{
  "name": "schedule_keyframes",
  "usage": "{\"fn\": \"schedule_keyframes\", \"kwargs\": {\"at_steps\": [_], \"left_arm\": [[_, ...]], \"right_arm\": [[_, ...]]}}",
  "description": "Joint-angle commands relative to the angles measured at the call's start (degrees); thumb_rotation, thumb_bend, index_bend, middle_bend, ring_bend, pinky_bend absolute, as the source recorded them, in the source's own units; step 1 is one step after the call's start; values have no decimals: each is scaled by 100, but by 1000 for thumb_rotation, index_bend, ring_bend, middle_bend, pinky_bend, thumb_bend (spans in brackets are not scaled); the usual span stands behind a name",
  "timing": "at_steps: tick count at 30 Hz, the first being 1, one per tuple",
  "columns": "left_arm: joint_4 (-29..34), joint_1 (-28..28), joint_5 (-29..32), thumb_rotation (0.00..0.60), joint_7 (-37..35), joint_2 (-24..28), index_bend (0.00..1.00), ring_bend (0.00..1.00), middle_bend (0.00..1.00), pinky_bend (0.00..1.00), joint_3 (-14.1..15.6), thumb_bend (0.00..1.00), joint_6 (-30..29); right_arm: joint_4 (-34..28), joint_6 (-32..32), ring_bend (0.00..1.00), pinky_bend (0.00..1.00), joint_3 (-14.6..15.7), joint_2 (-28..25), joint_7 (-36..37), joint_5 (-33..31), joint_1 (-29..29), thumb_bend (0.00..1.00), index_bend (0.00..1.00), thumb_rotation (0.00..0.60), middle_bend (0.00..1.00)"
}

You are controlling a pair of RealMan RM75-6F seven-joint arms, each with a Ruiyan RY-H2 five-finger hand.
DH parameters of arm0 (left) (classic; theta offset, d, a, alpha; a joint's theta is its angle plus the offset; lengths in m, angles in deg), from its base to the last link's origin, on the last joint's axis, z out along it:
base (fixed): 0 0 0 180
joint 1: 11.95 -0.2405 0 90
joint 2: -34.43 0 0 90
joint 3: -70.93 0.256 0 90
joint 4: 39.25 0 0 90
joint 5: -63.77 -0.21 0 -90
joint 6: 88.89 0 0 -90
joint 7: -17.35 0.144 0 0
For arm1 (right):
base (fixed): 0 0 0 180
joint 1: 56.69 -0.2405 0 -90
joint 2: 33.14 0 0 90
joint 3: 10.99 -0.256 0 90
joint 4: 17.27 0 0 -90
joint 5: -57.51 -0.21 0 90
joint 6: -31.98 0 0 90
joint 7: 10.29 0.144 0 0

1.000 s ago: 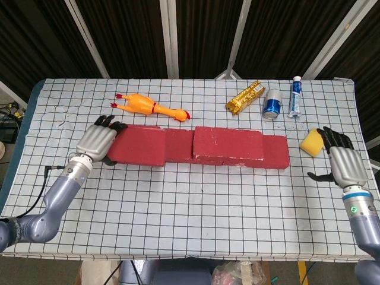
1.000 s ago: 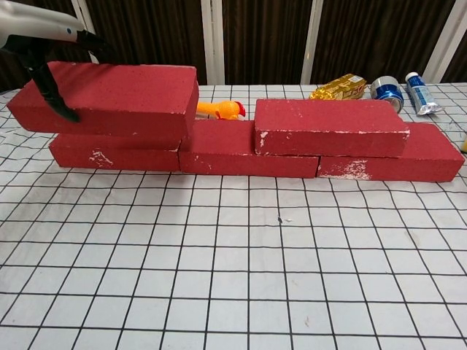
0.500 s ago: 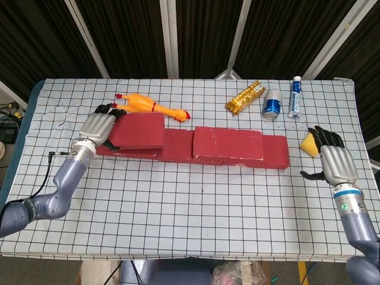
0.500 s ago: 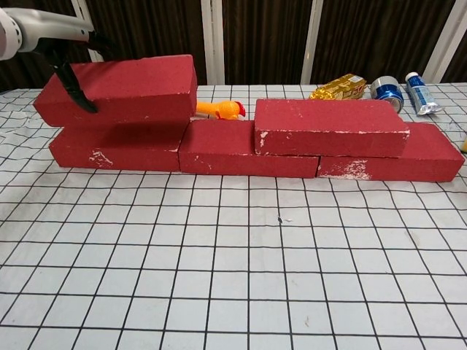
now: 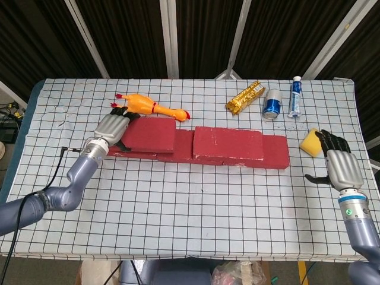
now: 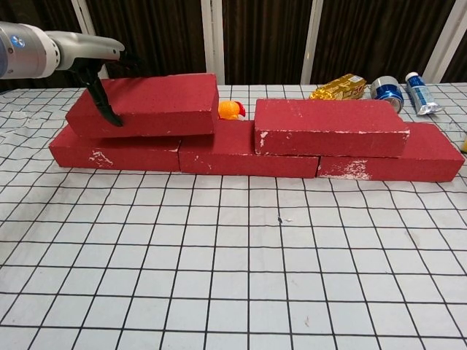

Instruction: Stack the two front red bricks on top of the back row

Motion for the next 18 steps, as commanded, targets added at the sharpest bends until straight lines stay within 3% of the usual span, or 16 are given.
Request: {"fn": "schedule_keyframes", "kwargs": {"at_steps": [1,8,18], "left_arm": [[-32,82,137,600,89,-20,313,16,312,39,56,65,38],[-51,389,917,600,423,-125,307,16,307,37,162,65,10],[-87,624,1108,600,645,-277,305,16,295,36,290,65,-116]], "right_arm": [[76,-17,0,0,22,27,54,7,20,162,0,600,0],[234,-55,0,0,30,48,199,23,48,162,0,600,0],[319,-58,0,0,31,24,273,33,83,162,0,600,0]]}}
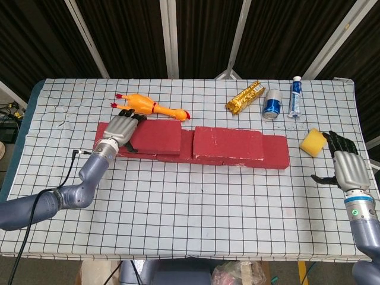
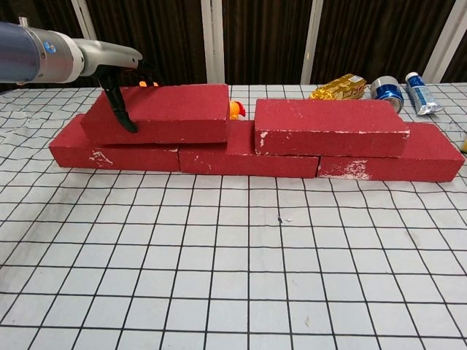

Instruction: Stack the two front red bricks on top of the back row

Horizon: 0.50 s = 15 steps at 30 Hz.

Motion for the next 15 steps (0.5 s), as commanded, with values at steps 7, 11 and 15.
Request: {"fn": "schedule_keyframes", "kwargs": {"at_steps": [7,11,15], "left_arm": [[-42,124,38,600,74,-93,305,16,292,36,51,65,-63],[-74,176,37,600,76,-154,305,16,292,36,56,65,-49],[-105,221,36,600,79,-213,305,16,292,36,59,65,-51]], "right_arm": [[30,-23,0,0,0,3,22,-20,11,162,0,600,0],[41,-34,0,0,0,0,15,-42,13,162,0,600,0],[51,-53,0,0,0,-8,19,-59,14,162,0,600,0]]}}
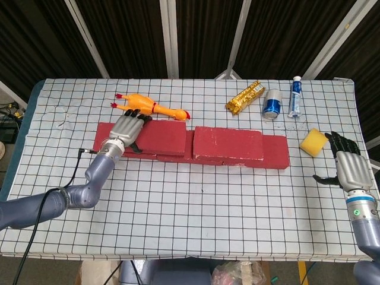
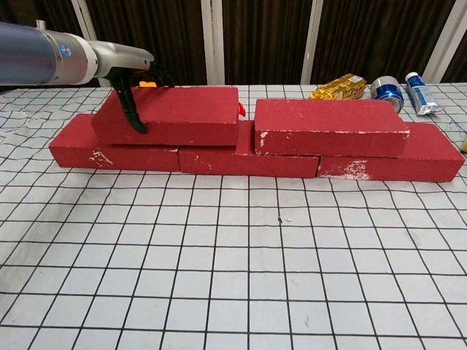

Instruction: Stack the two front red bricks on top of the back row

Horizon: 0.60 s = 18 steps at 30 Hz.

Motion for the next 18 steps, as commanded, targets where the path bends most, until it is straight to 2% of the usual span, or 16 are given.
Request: {"fn": "schedule_keyframes", "kwargs": {"at_steps": [1,18], "left_arm": [[-15,27,8,600,8,-28,305,16,292,36,5,65,-4],[-33,181,248,600,140,-144,300,16,286,36,24,37,-105]], "right_arm": [[3,-8,0,0,-2,-4,4,-5,-1,162,0,600,0],[-34,10,0,0,-37,-78,18,-17,13,162,0,600,0]]}}
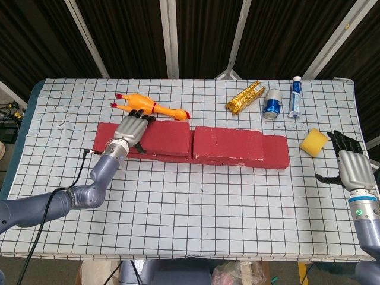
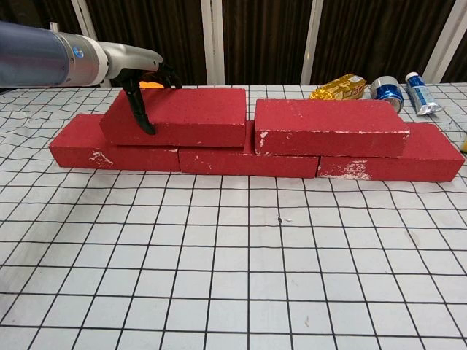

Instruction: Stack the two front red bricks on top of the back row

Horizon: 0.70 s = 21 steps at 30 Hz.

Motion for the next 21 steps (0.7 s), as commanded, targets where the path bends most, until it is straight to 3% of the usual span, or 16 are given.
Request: {"fn": "schedule_keyframes", "kwargs": {"at_steps": [1,21], "left_arm": [[6,10,5,600,6,-6,300,16,286,36,3,37,-1],[-122,114,110,600,95,-155,283,16,274,36,35,7,2]], "right_arm": [[0,3,0,0,-1,3,-3,-2,0,162,0,600,0],[75,-53,0,0,2,44,-3,-44,-18,162,0,600,0]]}}
